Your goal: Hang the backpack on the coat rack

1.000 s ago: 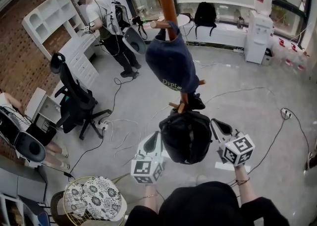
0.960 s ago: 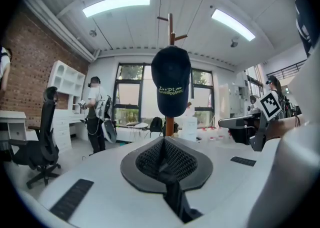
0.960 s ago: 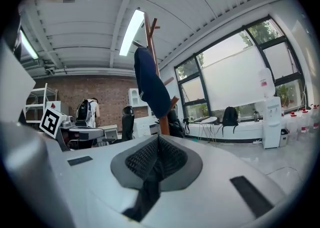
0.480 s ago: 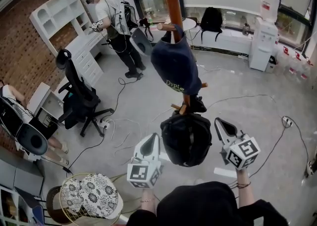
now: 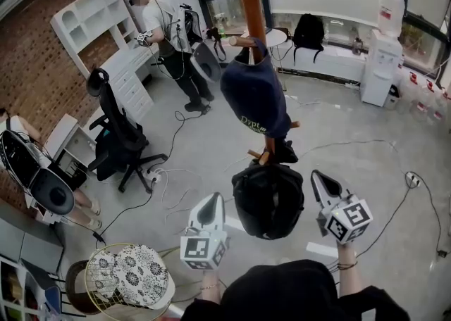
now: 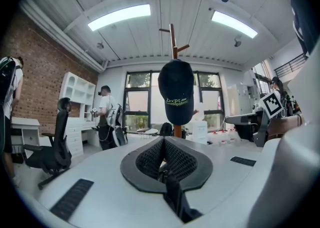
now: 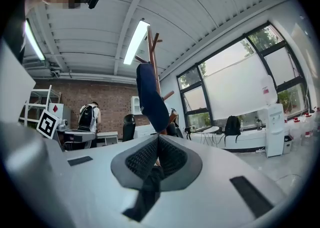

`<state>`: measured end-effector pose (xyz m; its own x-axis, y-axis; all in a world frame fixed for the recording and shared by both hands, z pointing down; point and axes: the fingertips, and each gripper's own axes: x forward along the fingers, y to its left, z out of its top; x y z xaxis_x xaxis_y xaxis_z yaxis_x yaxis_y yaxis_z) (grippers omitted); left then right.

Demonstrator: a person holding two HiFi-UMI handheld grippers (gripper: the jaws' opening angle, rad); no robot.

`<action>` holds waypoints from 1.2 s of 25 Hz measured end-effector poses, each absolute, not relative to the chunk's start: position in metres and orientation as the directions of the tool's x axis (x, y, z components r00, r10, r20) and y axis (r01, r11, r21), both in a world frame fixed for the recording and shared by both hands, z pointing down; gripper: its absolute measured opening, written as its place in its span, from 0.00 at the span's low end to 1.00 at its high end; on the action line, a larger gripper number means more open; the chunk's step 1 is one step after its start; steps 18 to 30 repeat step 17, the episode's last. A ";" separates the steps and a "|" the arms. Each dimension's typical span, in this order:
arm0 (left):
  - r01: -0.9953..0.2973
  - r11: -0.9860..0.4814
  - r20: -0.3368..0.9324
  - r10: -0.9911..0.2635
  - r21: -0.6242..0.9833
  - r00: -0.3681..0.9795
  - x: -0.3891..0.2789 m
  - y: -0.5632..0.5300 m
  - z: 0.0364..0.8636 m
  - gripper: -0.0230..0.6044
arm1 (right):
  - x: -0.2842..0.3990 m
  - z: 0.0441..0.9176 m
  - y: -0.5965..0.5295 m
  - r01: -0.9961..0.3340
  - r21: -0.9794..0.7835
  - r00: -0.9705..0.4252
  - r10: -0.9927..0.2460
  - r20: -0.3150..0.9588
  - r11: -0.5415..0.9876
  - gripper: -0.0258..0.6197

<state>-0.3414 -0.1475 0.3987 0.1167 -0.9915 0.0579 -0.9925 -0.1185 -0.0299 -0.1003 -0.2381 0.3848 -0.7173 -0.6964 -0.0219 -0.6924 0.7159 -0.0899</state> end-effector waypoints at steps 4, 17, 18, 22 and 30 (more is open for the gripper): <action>-0.995 -0.098 0.058 -0.994 -0.030 0.097 -0.347 -0.148 0.399 0.06 | -0.100 0.385 -0.242 -0.696 -0.083 -0.715 -0.699 -0.023 0.714 0.06; -0.997 -0.070 0.042 -0.997 -0.045 0.068 -0.349 -0.151 0.398 0.06 | -0.092 0.389 -0.250 -0.705 -0.086 -0.703 -0.710 -0.041 0.704 0.06; -0.997 -0.070 0.042 -0.997 -0.045 0.068 -0.349 -0.151 0.398 0.06 | -0.092 0.389 -0.250 -0.705 -0.086 -0.703 -0.710 -0.041 0.704 0.06; -0.997 -0.070 0.042 -0.997 -0.045 0.068 -0.349 -0.151 0.398 0.06 | -0.092 0.389 -0.250 -0.705 -0.086 -0.703 -0.710 -0.041 0.704 0.06; -0.997 -0.070 0.042 -0.997 -0.045 0.068 -0.349 -0.151 0.398 0.06 | -0.092 0.389 -0.250 -0.705 -0.086 -0.703 -0.710 -0.041 0.704 0.06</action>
